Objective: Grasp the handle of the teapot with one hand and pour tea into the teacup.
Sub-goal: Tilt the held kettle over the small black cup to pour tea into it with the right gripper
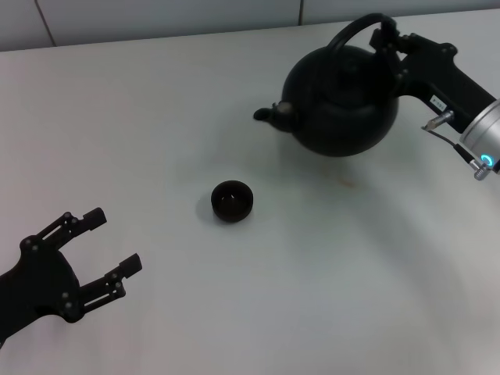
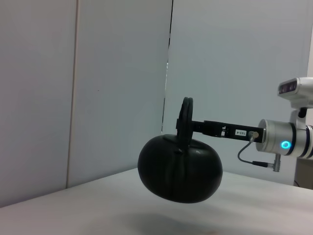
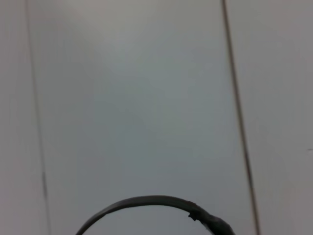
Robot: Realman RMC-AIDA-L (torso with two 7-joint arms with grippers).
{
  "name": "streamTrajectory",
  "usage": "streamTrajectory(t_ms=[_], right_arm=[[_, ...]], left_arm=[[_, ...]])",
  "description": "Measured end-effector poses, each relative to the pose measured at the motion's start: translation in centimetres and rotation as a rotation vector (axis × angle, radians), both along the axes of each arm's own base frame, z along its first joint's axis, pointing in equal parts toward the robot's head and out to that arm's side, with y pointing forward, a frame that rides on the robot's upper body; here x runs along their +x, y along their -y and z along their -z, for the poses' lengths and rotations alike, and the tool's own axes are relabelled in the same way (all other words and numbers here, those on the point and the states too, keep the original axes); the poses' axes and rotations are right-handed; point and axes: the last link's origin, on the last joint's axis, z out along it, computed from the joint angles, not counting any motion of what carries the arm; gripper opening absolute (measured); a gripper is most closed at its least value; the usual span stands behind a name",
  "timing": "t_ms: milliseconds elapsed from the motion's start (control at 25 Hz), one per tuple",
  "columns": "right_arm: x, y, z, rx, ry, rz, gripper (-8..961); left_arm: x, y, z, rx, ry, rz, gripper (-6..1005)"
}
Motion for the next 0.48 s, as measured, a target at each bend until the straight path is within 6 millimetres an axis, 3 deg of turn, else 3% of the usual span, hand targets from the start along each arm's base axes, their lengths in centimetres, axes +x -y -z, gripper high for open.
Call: streamTrajectory(t_ms=[480], right_arm=[[-3.3, -2.6, 1.1, -0.177, 0.086, -0.109, 107]], left_arm=[[0.1, 0.1, 0.2, 0.005, 0.014, -0.005, 850]])
